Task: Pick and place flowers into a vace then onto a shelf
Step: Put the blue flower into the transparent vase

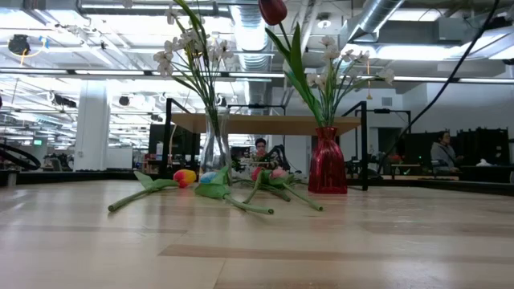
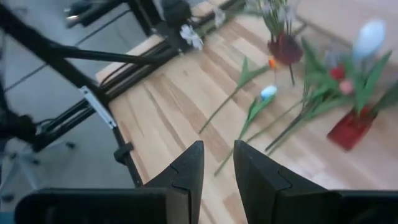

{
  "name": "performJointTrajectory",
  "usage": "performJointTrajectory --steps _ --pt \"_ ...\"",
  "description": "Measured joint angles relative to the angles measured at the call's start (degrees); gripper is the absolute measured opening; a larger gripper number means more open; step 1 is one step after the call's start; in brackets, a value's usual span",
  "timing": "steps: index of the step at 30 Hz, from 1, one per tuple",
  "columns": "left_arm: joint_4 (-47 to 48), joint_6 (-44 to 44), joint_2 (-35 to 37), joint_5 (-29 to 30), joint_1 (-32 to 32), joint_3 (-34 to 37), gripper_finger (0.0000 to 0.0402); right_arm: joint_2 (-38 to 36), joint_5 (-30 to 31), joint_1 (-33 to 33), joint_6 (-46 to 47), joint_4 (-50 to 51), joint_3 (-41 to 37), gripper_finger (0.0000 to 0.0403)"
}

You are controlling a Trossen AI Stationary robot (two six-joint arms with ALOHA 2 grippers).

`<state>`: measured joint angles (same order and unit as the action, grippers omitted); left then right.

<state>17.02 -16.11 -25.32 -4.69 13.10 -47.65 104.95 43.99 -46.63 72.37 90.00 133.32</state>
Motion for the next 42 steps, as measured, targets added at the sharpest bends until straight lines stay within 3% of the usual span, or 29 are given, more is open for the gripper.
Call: performJointTrajectory --steps 8,14,27,35,42 --pt "0.00 5.66 0.00 -7.08 0.00 -1.06 0.0286 12.63 0.05 2.14 17.16 -0.68 0.00 0.0079" --pt "0.30 6.63 -0.02 -7.49 -0.02 -1.06 0.0286 22.01 -0.45 4.57 24.94 -3.46 0.00 0.0079" --pt "0.25 6.13 -0.02 -7.54 -0.02 -1.06 0.0286 36.77 -0.34 12.74 24.68 -16.93 -0.02 0.0079" --pt "0.43 6.02 -0.02 -7.58 -0.02 -1.06 0.0286 40.72 -0.54 15.51 24.46 -19.41 -0.04 0.0079" --pt "1.97 6.00 -0.02 -7.60 -0.02 -1.06 0.0286 40.76 -1.71 17.17 15.88 -20.44 0.00 0.0079"
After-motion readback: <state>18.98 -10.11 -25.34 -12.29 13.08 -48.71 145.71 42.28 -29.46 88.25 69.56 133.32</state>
